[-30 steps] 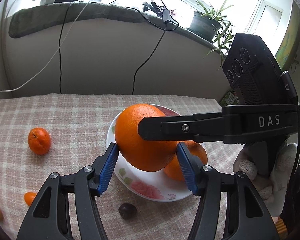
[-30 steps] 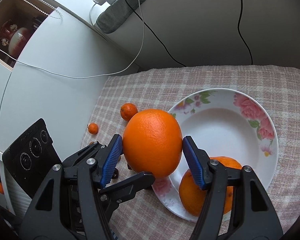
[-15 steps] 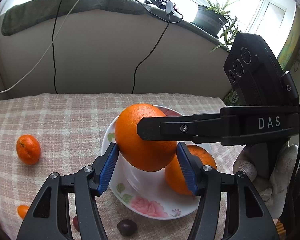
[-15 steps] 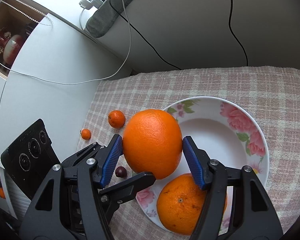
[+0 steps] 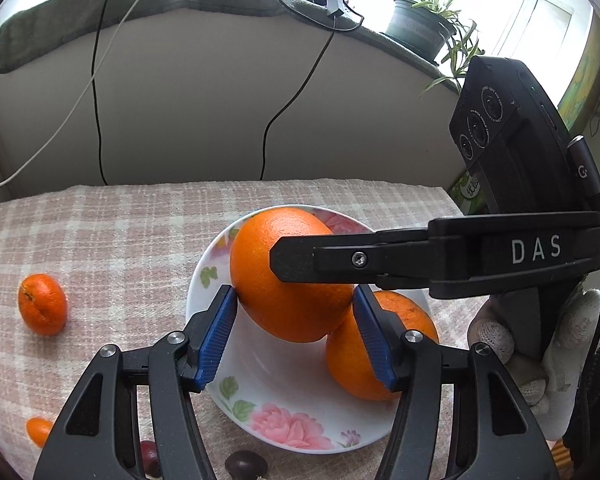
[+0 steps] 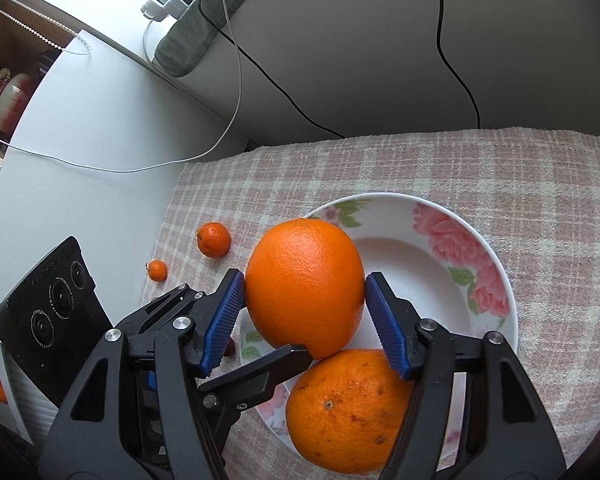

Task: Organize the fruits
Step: 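Carry the second orange with the right tool onto the plate beside the first, then open the right tool and pull back from the plate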

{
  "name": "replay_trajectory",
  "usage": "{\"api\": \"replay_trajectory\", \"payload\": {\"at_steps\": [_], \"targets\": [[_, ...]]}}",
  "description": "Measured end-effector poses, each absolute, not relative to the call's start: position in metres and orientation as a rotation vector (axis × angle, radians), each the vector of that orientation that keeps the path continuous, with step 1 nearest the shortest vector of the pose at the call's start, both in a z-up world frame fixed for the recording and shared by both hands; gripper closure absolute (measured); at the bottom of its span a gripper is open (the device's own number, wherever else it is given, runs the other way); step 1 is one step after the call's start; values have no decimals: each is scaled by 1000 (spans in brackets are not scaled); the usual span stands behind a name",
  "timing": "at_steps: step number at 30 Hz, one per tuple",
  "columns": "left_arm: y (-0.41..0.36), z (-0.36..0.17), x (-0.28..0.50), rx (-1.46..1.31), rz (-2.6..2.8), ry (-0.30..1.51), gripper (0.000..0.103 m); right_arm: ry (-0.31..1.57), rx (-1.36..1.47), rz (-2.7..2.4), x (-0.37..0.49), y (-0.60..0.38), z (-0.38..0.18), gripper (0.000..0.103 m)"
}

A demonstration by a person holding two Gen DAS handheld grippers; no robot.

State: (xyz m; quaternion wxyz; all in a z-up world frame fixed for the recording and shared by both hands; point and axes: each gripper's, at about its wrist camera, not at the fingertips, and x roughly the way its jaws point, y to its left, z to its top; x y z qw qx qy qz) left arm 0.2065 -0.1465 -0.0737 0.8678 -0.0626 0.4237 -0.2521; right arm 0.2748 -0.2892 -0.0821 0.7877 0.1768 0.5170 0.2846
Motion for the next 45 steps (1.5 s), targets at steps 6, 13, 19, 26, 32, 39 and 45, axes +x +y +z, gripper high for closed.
{"api": "replay_trajectory", "payload": {"at_steps": [6, 13, 19, 26, 32, 39, 45], "targets": [[-148, -71, 207, -119, -524, 879, 45, 1110, 384, 604, 275, -290, -82, 37], [-147, -69, 201, -111, -525, 873, 45, 1068, 392, 586, 273, -298, -68, 37], [-143, -64, 194, -107, -521, 865, 45, 1043, 386, 570, 266, -302, -58, 37], [-130, -51, 178, -92, -495, 832, 45, 994, 332, 544, 250, -301, -43, 31], [-109, -41, 159, -76, -445, 799, 43, 909, 234, 506, 225, -295, -27, 25], [-70, -36, 134, -74, -355, 774, 43, 812, 83, 485, 186, -276, -17, 25], [-32, -42, 110, -83, -281, 768, 43, 735, -42, 477, 148, -248, -18, 25]]}}
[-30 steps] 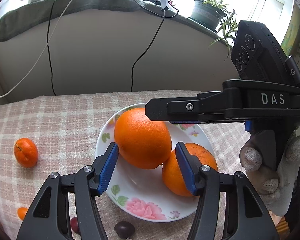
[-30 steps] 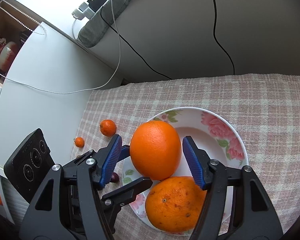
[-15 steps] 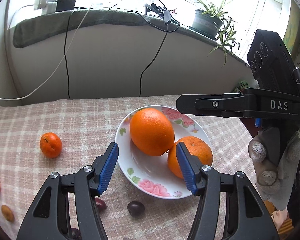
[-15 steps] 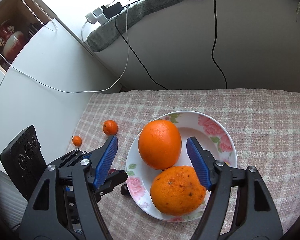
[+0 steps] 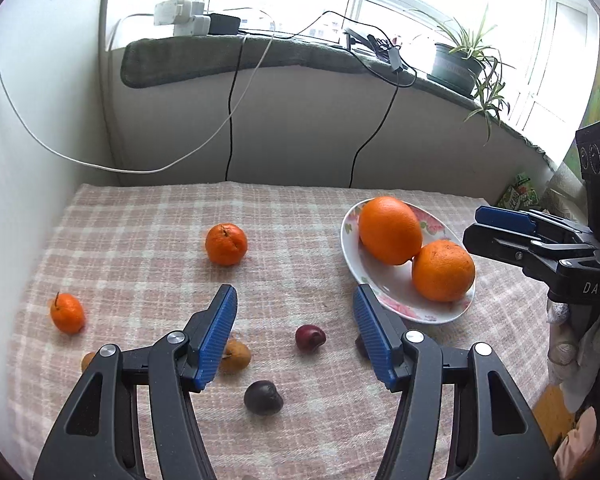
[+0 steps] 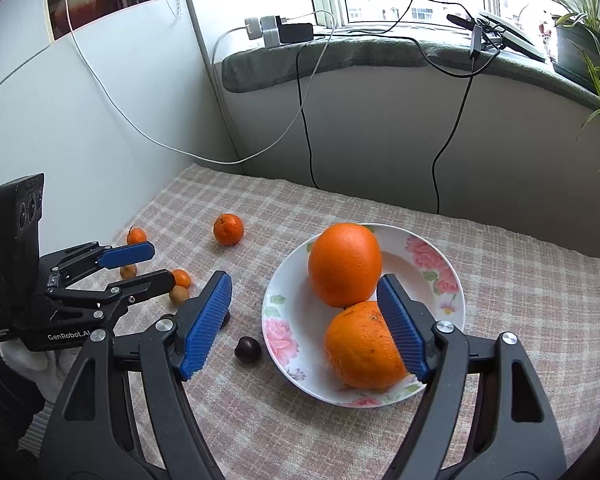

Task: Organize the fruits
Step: 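Open the right tool and pull back from the plate, then close the right tool around the dark plum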

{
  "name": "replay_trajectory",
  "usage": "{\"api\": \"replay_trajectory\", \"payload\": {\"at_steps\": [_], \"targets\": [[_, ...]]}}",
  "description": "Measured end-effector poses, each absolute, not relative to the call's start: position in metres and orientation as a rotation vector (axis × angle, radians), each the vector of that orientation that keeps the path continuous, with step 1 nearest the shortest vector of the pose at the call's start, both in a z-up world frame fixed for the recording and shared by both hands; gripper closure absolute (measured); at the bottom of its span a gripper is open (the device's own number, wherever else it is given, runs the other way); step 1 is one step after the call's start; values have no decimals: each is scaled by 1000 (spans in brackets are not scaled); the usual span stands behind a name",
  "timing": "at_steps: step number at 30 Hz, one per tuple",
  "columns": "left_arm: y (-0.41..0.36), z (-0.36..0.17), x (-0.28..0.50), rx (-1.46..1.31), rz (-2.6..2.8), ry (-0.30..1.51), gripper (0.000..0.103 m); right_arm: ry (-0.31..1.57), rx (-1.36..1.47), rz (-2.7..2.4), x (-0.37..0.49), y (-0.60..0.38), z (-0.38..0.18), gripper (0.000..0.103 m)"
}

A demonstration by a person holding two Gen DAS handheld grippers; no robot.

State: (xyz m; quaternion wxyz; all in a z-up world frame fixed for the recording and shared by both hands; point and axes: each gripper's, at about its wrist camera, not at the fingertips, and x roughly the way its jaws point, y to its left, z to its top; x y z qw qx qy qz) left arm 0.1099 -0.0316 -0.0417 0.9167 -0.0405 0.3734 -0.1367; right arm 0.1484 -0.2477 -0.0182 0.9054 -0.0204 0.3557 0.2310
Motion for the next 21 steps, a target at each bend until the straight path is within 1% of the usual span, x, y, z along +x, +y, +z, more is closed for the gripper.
{"api": "replay_trajectory", "payload": {"at_steps": [4, 8, 9, 10, 14, 15, 16, 18, 19, 21], "targets": [[-5, -48, 94, -104, -234, 761, 43, 690, -109, 493, 128, -228, -21, 25], [15, -61, 78, -91, -204, 774, 43, 695, -129, 538, 114, -211, -28, 25], [20, -65, 74, -90, -196, 778, 46, 698, -135, 549, 110, -206, -30, 25], [24, -68, 70, -92, -189, 784, 51, 701, -140, 561, 106, -202, -33, 25], [45, -83, 55, -99, -151, 808, 60, 730, -180, 600, 95, -182, -46, 25], [51, -86, 51, -108, -143, 815, 66, 737, -193, 611, 93, -177, -50, 25], [56, -88, 49, -118, -132, 817, 67, 742, -207, 618, 91, -172, -53, 26], [65, -91, 46, -136, -115, 818, 72, 754, -222, 642, 89, -162, -59, 33], [68, -92, 45, -143, -103, 818, 72, 766, -227, 655, 89, -158, -62, 37], [76, -93, 44, -148, -75, 811, 72, 787, -228, 680, 89, -149, -68, 39]]}}
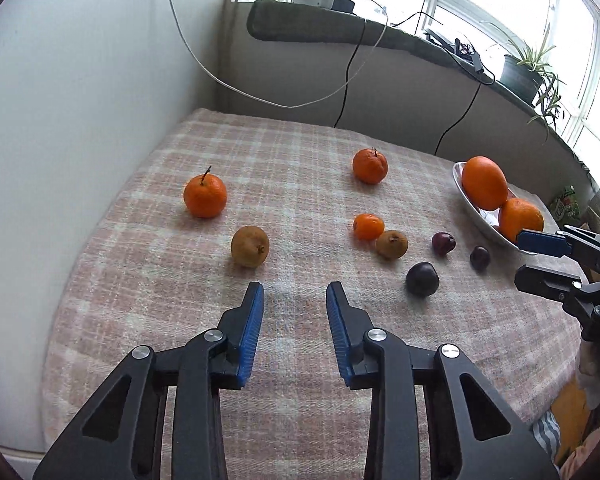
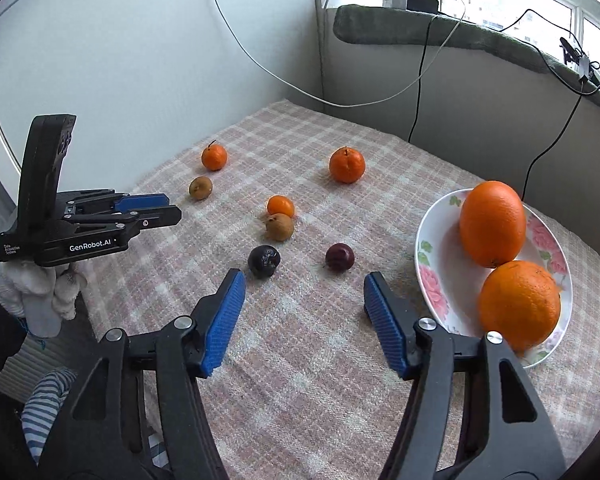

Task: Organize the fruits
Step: 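Close the right tool around the dark plum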

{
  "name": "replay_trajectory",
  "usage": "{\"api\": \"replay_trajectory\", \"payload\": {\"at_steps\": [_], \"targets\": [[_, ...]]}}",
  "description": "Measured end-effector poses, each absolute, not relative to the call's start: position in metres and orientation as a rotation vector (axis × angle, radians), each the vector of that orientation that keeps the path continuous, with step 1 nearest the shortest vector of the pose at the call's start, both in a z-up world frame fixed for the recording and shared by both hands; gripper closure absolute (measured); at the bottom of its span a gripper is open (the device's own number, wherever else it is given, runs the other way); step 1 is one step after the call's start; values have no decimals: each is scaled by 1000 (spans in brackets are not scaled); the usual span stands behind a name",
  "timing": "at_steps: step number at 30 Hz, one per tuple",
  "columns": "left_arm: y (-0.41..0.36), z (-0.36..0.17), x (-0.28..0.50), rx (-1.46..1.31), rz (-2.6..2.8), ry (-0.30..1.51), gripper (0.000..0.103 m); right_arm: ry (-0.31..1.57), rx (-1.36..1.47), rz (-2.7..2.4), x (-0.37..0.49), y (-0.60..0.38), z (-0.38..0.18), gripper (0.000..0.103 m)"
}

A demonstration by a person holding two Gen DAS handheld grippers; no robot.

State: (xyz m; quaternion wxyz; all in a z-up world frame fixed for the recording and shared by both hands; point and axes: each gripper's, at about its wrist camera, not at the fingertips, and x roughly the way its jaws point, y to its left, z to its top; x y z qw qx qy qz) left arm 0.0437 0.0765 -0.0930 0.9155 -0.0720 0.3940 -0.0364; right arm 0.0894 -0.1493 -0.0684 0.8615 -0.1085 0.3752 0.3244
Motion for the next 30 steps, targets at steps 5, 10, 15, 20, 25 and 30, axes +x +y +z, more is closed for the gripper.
{"api": "replay_trajectory", "payload": {"at_steps": [5, 10, 15, 20, 25, 30], "targets": [[94, -98, 51, -181, -37, 817, 76, 828, -233, 711, 93, -131, -82, 47], [103, -101, 64, -204, -29, 817, 80, 852, -242, 726, 98, -116, -91, 51], [105, -106, 74, -227, -39, 825, 80, 871, -254, 732, 103, -104, -99, 58], [103, -107, 81, -210, -53, 833, 80, 892, -242, 725, 114, -99, -105, 58], [108, -112, 88, -217, -52, 849, 80, 910, -252, 726, 123, -92, -112, 58], [108, -115, 91, -223, -63, 858, 80, 925, -254, 727, 126, -90, -118, 60]]}}
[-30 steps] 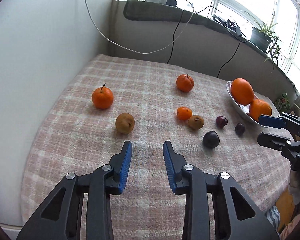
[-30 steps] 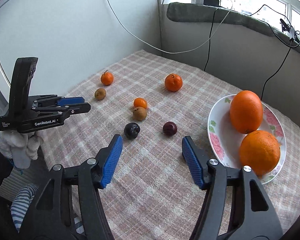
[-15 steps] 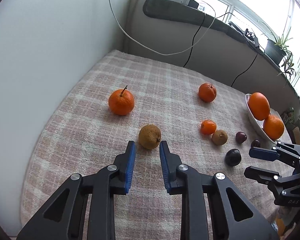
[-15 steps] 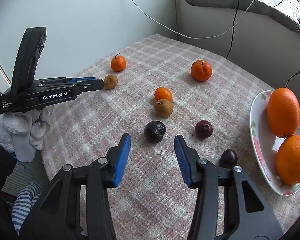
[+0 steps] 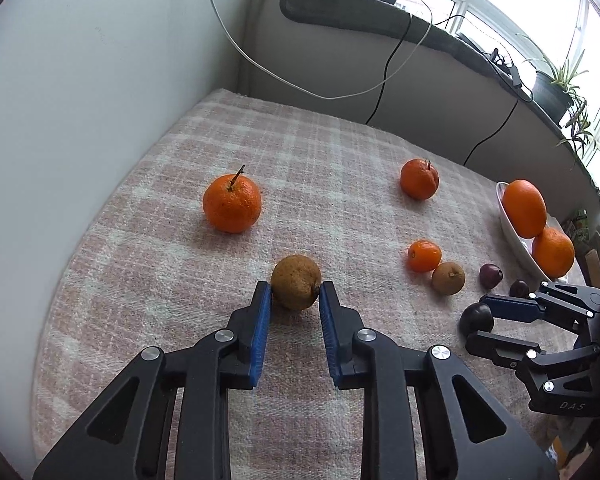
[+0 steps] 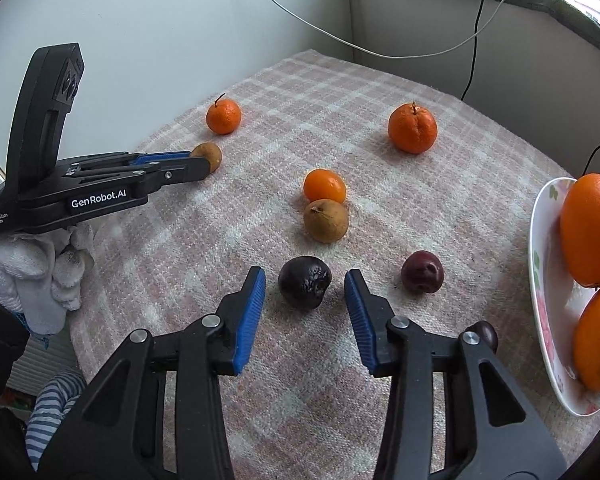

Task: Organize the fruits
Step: 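Close the right tool around the dark plum, then carry the dark plum with the right tool onto the plate while the left tool carries the kiwi there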

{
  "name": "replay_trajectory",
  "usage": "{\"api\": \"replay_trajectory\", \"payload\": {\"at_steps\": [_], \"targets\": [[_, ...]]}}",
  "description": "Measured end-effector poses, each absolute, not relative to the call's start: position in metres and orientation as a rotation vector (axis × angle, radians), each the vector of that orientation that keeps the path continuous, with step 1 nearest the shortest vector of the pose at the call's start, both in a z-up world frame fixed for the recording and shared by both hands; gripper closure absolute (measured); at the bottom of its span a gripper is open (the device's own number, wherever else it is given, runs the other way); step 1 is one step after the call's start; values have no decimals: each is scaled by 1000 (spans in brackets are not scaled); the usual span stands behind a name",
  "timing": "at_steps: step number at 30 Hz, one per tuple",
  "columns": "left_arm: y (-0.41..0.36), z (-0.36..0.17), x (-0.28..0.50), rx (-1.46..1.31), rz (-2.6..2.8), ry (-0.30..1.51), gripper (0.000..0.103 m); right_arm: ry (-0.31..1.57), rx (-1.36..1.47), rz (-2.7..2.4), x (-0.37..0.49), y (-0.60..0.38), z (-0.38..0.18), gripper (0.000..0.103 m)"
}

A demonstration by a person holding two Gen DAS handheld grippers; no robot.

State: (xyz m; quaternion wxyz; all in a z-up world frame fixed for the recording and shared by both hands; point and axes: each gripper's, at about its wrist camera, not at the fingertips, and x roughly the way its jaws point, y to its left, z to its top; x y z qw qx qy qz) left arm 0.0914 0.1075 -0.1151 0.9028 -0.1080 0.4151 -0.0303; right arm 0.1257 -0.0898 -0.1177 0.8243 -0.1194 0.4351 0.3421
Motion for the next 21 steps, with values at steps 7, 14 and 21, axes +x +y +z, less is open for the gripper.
{"api": "replay_trajectory", "payload": {"at_steps": [7, 14, 21], "targets": [[109, -116, 95, -229, -64, 857, 80, 936, -248, 730, 129, -88, -121, 64], [111, -116, 96, -251, -70, 847, 81, 944, -263, 724, 131, -84, -122, 72], [112, -114, 92, -270, -66, 830, 81, 952, -240, 726, 132, -87, -119, 74]]}}
